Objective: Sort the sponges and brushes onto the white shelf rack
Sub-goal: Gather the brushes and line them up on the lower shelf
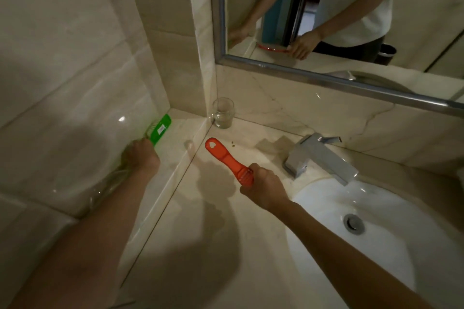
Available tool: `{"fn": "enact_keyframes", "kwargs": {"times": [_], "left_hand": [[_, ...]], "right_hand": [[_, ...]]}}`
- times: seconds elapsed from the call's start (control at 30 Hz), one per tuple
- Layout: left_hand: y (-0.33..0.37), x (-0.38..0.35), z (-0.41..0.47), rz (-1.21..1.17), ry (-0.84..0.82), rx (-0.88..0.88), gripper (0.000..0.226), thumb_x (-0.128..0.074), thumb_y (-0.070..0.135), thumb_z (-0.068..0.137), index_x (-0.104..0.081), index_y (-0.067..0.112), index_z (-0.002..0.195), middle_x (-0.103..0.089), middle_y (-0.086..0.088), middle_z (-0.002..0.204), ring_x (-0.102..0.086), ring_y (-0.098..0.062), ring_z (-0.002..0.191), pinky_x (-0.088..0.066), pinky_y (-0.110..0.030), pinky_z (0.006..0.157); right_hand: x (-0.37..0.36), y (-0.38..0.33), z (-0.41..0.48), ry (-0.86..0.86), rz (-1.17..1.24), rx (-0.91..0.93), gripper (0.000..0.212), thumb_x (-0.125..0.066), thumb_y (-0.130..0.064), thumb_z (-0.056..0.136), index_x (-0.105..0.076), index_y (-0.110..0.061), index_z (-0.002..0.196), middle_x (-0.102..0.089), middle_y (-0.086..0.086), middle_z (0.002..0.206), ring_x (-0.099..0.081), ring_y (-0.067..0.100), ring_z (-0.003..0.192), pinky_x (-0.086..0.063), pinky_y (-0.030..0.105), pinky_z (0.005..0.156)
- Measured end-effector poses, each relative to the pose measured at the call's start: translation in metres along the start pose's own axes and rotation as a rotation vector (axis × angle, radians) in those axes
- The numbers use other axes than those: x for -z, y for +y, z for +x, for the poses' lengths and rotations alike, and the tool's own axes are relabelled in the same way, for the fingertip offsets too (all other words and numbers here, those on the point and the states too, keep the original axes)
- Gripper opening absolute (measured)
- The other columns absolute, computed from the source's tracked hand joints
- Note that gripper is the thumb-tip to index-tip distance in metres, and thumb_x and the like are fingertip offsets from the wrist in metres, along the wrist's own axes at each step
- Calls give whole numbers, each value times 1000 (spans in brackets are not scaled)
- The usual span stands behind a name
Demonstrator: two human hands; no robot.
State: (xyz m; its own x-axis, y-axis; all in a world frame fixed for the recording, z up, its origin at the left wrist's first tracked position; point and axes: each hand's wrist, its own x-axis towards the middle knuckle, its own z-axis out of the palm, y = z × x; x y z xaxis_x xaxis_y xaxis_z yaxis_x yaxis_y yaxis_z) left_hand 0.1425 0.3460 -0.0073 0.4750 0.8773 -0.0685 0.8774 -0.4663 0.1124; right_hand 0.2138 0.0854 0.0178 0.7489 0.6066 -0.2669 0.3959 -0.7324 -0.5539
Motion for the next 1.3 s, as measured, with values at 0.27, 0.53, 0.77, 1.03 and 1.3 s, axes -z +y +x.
{"fn": "enact_keyframes", "kwargs": {"times": [0.27,0.53,0.77,1.03,1.3], "left_hand": [[24,9,-16,-228,65,-65,31,-43,-12,87,-51,-13,117,-48,-34,123,-48,-48,114,-39,-50,94],[57,13,-96,-504,332,-574,19,-56,-14,67,-52,1,78,-51,-25,94,-57,-40,78,-43,-42,68],[125,-13,-183,-571,318,-1138,20,-38,8,66,-41,19,82,-35,-1,94,-39,-16,83,-35,-23,73],[225,-21,-300,-493,434,-1408,20,-35,0,68,-39,14,82,-35,-6,92,-39,-21,86,-35,-36,93],[319,-39,-451,-1009,-6,-747,36,-45,2,77,-50,2,113,-47,-9,110,-48,-23,102,-41,-26,89]], "right_hand": [[12,26,-9,75,58,-78,29,-64,-20,82,-53,-8,106,-62,11,98,-51,21,77,-42,28,70],[45,61,-50,283,364,-206,24,-63,-16,80,-55,-13,102,-60,4,87,-58,23,75,-45,30,66],[90,122,-103,242,786,-318,19,-69,-19,79,-51,-17,83,-56,2,77,-52,14,67,-40,26,59],[128,213,-188,-112,814,-173,48,-80,-21,64,-55,-1,101,-61,12,90,-60,26,82,-50,46,80],[173,336,-266,109,858,-181,25,-68,14,71,-53,0,85,-62,0,71,-60,4,57,-53,17,57]]}}
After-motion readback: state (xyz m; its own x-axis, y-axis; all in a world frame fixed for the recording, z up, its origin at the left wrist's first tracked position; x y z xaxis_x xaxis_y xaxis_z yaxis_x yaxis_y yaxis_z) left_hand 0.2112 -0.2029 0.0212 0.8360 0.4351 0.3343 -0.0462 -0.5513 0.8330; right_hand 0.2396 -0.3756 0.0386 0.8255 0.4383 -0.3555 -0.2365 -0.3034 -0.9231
